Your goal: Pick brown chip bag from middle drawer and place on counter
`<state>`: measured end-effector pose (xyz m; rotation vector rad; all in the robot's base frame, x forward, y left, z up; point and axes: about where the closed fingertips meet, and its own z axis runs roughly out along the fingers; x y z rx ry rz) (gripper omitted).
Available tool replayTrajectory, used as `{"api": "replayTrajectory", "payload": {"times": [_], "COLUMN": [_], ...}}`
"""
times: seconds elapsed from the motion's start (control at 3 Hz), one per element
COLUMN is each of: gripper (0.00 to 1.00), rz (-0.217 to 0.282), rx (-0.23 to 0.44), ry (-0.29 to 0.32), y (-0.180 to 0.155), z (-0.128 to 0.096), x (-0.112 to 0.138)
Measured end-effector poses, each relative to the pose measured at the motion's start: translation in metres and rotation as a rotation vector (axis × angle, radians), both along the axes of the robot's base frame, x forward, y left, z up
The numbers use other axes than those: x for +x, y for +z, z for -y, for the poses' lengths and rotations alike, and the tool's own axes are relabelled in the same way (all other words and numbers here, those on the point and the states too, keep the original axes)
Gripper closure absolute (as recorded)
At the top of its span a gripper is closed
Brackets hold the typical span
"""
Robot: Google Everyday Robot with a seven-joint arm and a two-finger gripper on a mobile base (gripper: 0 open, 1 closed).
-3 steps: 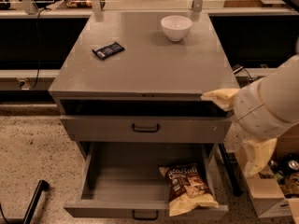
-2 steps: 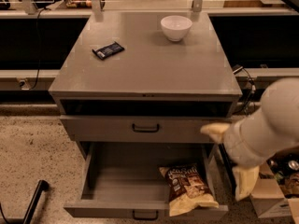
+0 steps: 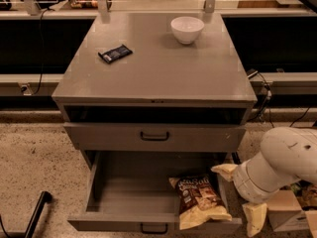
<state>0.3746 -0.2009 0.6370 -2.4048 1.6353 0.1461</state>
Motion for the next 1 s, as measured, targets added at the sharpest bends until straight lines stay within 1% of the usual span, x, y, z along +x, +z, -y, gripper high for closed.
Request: {"api": "replayTrajectory", "payload": {"times": [0.33, 0.67, 1.0], "gripper": [0.00, 0.00, 0.00], "rz": [0.000, -0.022, -0.042], "rx": [0.000, 0.014, 0.039], "ry": [0.000, -0.002, -0.034], "y": [0.000, -0.033, -0.076], "z": [0.000, -0.014, -0.030], "x": [0.000, 0.004, 0.016]}}
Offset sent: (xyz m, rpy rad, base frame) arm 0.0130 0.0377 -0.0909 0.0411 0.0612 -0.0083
